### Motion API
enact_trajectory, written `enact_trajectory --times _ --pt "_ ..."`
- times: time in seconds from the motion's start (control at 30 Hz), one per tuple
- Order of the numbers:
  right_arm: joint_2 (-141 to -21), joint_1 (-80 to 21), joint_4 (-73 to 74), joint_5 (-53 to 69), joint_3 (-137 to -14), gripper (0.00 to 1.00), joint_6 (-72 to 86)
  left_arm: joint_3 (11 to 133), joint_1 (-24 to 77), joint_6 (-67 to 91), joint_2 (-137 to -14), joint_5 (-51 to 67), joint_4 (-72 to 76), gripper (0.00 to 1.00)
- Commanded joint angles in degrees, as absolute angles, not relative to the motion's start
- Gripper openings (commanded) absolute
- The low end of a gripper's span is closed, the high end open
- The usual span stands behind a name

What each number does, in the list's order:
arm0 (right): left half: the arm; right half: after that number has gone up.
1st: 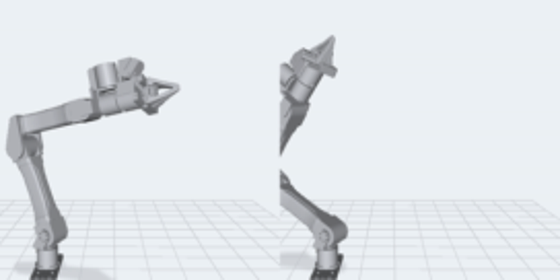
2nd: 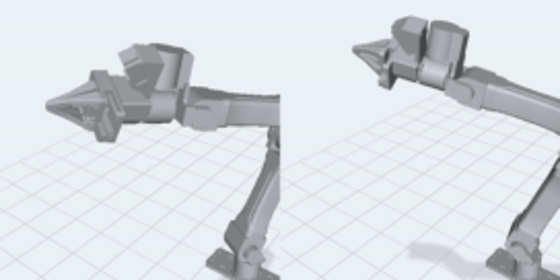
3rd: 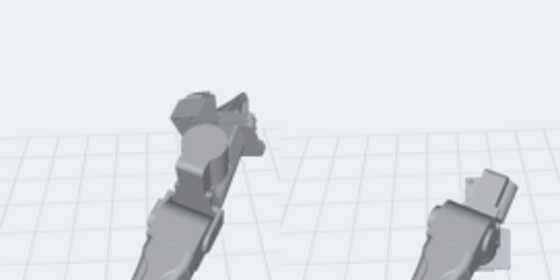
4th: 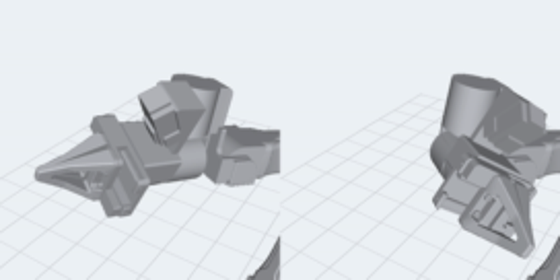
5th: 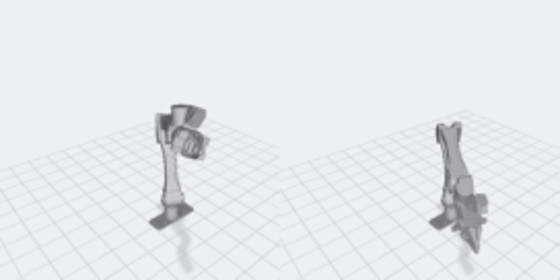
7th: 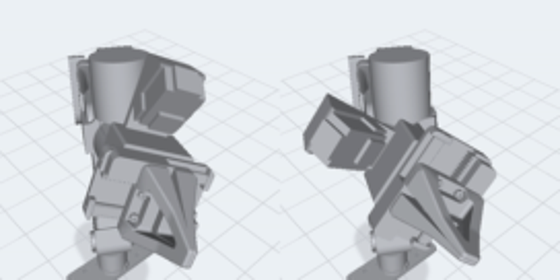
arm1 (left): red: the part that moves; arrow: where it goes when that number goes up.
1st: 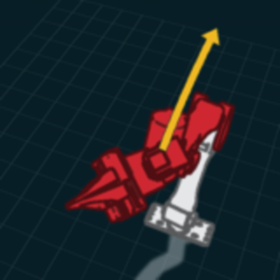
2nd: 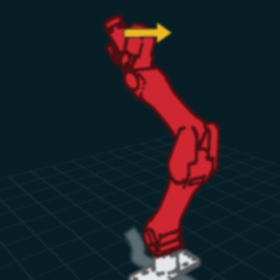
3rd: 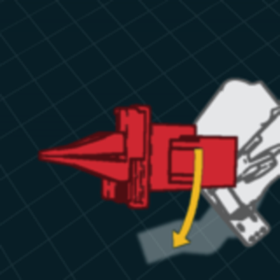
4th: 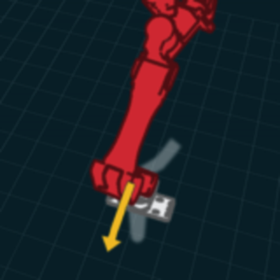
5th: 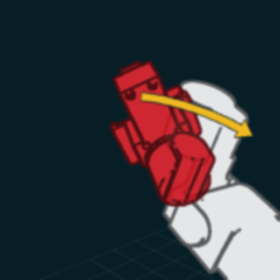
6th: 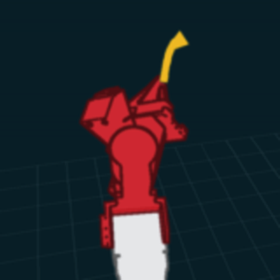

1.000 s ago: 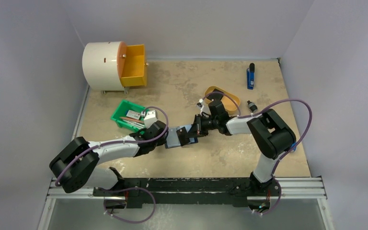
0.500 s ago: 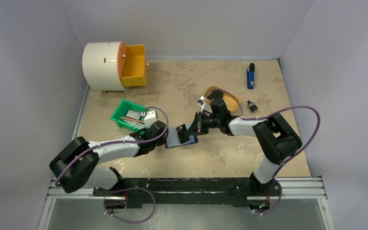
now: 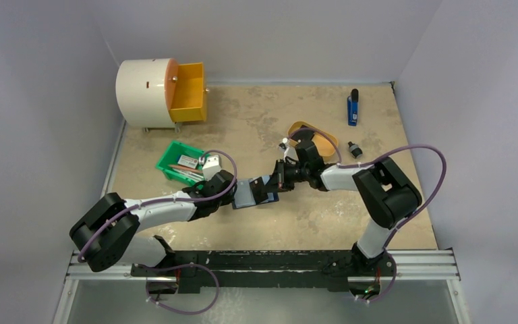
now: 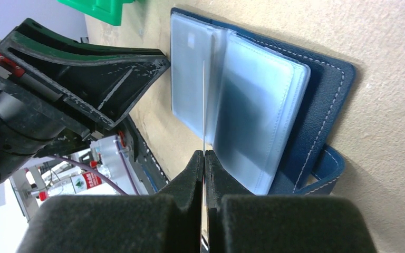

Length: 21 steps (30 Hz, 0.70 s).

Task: Put the credit cards into the card holder
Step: Insert the credit card into the card holder.

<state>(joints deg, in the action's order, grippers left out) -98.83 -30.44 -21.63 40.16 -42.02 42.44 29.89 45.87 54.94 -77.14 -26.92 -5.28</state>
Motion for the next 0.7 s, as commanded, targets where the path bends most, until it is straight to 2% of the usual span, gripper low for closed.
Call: enact_trajectory --times 0.0,0.67 --pt "-99.73 -30.31 -20.85 40.18 -42.78 0.00 42.04 29.79 45.70 55.60 -77.17 -27.69 -4.54 0.19" --pt "-101.99 -30.32 -22.82 42.17 -44.25 0.00 41.53 29.77 45.65 55.38 -77.36 -27.18 -3.96 0.19"
